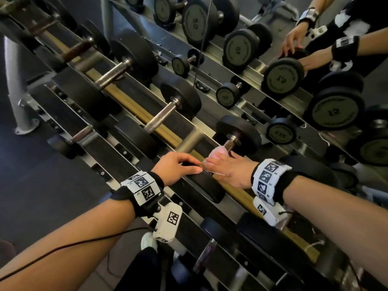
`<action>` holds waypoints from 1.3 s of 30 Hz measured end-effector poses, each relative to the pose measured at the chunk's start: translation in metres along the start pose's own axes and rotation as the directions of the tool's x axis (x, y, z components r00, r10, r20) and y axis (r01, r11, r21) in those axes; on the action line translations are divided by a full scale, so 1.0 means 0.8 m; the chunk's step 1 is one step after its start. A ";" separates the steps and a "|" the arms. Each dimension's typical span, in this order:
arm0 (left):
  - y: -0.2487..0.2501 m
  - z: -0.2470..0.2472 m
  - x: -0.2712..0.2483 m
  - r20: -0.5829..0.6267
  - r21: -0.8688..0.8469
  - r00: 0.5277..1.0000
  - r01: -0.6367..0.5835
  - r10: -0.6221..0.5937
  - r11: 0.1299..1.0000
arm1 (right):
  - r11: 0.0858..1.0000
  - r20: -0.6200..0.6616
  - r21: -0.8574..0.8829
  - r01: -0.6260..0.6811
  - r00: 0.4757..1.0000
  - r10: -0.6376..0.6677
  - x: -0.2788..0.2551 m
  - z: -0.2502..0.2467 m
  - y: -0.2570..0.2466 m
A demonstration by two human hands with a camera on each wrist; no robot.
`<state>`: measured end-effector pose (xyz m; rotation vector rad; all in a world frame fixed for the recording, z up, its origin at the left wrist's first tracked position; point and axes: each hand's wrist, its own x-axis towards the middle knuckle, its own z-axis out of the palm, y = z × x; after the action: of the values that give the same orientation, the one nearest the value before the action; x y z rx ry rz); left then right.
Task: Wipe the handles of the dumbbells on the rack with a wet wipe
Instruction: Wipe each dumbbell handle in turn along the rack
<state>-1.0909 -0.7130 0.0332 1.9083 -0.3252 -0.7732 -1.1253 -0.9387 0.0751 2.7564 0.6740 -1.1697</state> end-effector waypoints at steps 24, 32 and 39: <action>0.002 0.008 -0.014 -0.068 -0.067 0.998 0.005 -0.010 0.998 | 0.986 -0.141 0.079 -0.144 0.978 0.154 0.026 0.007 -0.009; 0.002 0.004 -0.014 -0.042 -0.045 0.999 0.025 -0.027 0.999 | 0.975 -0.260 0.132 -0.178 0.943 0.207 0.006 -0.004 0.024; -0.001 0.005 -0.014 -0.047 -0.038 0.999 0.009 -0.011 0.999 | 0.980 -0.205 0.199 0.021 0.979 0.021 -0.001 0.039 -0.014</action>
<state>-1.1024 -0.7097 0.0359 1.8914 -0.2699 -0.7345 -1.1510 -0.9364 0.0550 3.0785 0.6035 -1.0118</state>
